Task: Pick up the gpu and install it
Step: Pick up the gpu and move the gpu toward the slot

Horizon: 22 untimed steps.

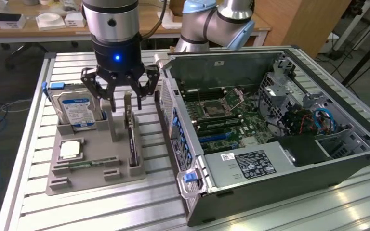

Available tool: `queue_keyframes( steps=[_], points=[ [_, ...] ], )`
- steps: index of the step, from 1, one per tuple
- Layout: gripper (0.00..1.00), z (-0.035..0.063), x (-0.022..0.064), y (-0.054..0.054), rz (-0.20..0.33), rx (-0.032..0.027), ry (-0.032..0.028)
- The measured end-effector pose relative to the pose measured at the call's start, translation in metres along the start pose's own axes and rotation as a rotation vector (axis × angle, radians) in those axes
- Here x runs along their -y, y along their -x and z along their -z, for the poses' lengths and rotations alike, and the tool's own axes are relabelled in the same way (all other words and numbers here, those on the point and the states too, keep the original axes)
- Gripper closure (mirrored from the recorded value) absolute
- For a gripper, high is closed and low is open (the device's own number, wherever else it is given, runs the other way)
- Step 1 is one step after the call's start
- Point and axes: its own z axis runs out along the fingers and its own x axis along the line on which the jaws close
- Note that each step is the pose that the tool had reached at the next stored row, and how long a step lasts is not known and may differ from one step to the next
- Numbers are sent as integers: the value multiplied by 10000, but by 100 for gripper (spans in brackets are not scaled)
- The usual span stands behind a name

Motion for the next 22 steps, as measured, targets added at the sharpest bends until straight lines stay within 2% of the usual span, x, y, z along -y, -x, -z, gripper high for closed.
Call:
queue_keyframes(
  steps=[11, 22],
  points=[
    [41, -10, 44, 3, 0, -1, -2],
    [41, -90, 102, 5, 0, -1, -2]
  ],
)
